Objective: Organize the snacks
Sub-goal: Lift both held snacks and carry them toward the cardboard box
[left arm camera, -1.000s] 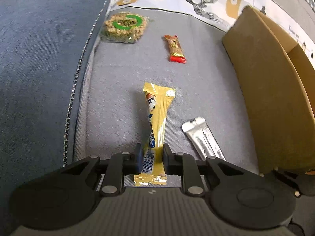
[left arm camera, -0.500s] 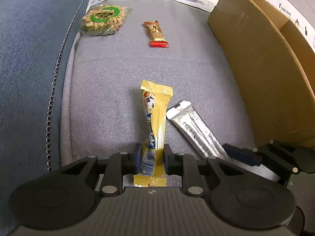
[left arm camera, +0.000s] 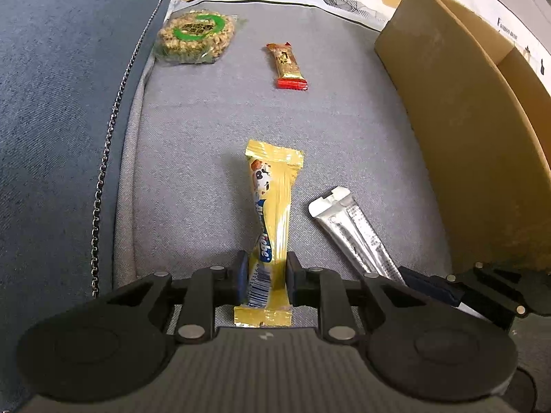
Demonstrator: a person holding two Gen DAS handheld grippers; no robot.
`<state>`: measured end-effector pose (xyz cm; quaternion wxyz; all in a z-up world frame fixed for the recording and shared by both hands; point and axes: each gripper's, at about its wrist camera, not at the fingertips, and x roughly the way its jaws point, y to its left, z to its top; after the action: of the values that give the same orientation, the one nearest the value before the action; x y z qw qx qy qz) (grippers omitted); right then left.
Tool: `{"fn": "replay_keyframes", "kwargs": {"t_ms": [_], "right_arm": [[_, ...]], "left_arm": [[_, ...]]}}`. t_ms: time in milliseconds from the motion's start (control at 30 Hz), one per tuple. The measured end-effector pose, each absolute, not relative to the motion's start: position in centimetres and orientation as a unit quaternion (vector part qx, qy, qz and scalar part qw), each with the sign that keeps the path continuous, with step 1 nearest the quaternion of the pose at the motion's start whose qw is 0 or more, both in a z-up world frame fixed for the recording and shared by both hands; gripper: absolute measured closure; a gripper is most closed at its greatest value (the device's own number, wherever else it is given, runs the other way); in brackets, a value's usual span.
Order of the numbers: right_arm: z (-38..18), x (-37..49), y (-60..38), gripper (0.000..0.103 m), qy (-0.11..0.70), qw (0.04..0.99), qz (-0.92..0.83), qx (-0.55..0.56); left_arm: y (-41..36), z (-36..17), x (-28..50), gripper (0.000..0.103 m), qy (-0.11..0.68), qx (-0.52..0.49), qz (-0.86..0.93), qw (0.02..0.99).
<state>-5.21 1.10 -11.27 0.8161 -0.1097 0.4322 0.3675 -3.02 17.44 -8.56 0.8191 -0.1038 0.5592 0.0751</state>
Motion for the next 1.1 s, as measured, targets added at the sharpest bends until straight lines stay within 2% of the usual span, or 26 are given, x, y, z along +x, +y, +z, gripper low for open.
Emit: {"fn": "replay_keyframes", "kwargs": {"t_ms": [433, 700, 1100], "right_arm": [[-11.25, -5.41, 1.33, 0.074, 0.429, 0.817, 0.37, -0.112], [-11.22, -5.49, 1.26, 0.078, 0.424, 0.818, 0.37, -0.116], [-11.26, -5.47, 1.3, 0.078, 0.424, 0.818, 0.371, -0.116]], "left_arm": [[17.18, -9.01, -3.03, 0.08, 0.559, -0.098, 0.076, 0.82], [17.17, -9.11, -3.11, 0.08, 0.558, -0.098, 0.077, 0.82], [17.12, -9.22, -3.21, 0.08, 0.556, -0.097, 0.077, 0.822]]}}
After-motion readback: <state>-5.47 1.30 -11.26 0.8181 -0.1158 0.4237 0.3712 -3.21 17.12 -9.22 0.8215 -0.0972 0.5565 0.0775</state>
